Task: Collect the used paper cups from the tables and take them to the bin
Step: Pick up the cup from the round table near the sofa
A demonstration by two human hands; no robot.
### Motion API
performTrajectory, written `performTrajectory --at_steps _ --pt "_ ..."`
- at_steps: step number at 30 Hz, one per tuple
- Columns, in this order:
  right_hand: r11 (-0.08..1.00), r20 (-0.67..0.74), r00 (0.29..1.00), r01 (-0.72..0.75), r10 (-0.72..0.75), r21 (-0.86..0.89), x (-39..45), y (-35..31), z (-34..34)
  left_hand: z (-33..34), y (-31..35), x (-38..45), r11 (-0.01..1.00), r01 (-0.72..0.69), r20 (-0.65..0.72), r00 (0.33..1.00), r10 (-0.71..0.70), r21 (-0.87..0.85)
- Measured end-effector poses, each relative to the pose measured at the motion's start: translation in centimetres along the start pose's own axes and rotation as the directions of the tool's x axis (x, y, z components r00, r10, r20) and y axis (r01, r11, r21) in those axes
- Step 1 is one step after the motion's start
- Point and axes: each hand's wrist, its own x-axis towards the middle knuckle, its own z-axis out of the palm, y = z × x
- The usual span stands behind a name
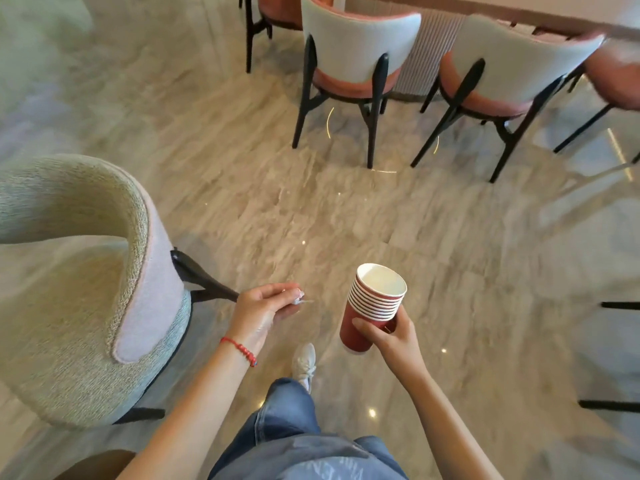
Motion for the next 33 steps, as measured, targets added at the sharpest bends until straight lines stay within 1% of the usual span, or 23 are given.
performTrajectory --at_steps 3,6,14,17,21,26,30,33 --pt "1.000 -0.017 1.000 -0.010 0.010 -0.004 4.6 -2.0 1.0 0.6 3.0 4.4 1.000 0.021 0.016 1.000 -0.021 -0.001" --pt "1.000 -0.027 0.999 0.022 -0.022 0.000 10.1 -2.3 2.5 1.0 4.3 10.0 1.000 0.022 0.036 0.999 -0.021 -0.016" --pt "1.000 -0.003 1.000 0.025 -0.025 0.005 21.8 -6.6 3.4 3.8 10.3 20.2 0.995 0.051 -0.011 0.999 -0.052 -0.091" --pt "0.999 0.014 0.999 0.032 -0.032 -0.019 27.2 -7.9 3.3 5.6 12.1 24.3 0.993 0.049 -0.019 0.999 -0.051 -0.106" --pt "0.997 0.081 0.995 0.062 -0.058 -0.042 35.4 -10.6 3.1 8.1 15.3 29.9 0.991 0.017 -0.074 0.997 -0.027 -0.133" --pt "0.990 0.183 0.977 0.120 -0.105 -0.070 45.2 -16.1 3.4 10.7 20.4 35.3 0.977 -0.026 -0.134 0.991 -0.002 -0.211" --pt "0.982 0.273 0.955 0.152 -0.117 -0.109 51.4 -19.6 5.5 10.8 23.9 39.0 0.963 -0.072 -0.203 0.979 0.018 -0.259" --pt "0.983 0.329 0.939 0.146 -0.101 -0.115 55.2 -21.0 8.1 10.1 26.0 41.9 0.951 -0.097 -0.245 0.969 0.023 -0.292"
